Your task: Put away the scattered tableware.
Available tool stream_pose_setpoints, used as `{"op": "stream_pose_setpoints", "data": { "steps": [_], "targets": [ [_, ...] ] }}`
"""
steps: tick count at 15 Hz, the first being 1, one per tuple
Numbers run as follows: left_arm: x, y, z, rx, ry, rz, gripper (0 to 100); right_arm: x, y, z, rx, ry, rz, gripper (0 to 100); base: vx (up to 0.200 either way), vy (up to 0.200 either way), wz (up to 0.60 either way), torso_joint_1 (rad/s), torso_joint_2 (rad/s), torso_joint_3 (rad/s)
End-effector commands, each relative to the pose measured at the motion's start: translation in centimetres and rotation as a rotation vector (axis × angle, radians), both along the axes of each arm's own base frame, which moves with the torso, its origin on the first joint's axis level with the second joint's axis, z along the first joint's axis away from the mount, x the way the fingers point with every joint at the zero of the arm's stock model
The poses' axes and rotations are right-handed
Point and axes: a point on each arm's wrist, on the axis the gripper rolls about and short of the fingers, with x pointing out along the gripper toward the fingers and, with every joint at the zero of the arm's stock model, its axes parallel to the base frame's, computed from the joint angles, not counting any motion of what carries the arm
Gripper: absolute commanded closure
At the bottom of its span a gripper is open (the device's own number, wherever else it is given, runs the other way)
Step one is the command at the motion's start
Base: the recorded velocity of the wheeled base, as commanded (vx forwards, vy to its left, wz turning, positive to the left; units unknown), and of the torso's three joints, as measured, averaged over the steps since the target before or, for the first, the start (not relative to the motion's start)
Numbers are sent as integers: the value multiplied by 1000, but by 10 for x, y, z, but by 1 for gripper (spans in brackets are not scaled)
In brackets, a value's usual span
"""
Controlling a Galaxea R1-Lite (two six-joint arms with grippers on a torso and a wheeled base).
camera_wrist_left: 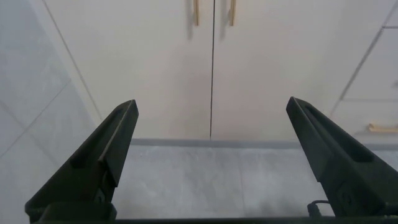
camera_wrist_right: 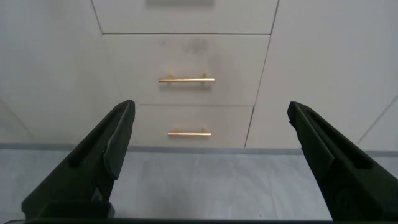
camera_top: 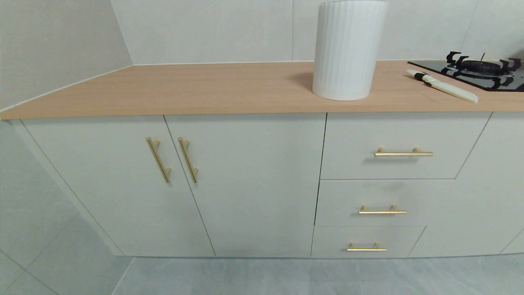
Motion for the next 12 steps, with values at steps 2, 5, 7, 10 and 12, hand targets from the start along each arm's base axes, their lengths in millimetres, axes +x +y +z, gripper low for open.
{"op": "stream_pose_setpoints", "data": {
  "steps": [2, 5, 7, 10, 12],
  "targets": [
    [0, 0, 0, -1, -1, 1, 0, 0, 0, 0, 0, 3, 1, 0, 200, 0, 0, 5, 2, 2],
    [0, 0, 0, -1, 0, 1, 0, 0, 0, 0, 0, 4, 1, 0, 200, 0, 0, -4, -2, 1],
    [0, 0, 0, -1, 0, 1, 0, 0, 0, 0, 0, 3, 1, 0, 200, 0, 0, 0, 2, 5],
    [0, 0, 0, -1, -1, 1, 0, 0, 0, 0, 0, 3, 0, 0, 200, 0, 0, -1, 2, 2],
    [0, 0, 0, -1, 0, 1, 0, 0, 0, 0, 2, 1, 0, 0, 100, 0, 0, -1, 4, -4]
  ]
}}
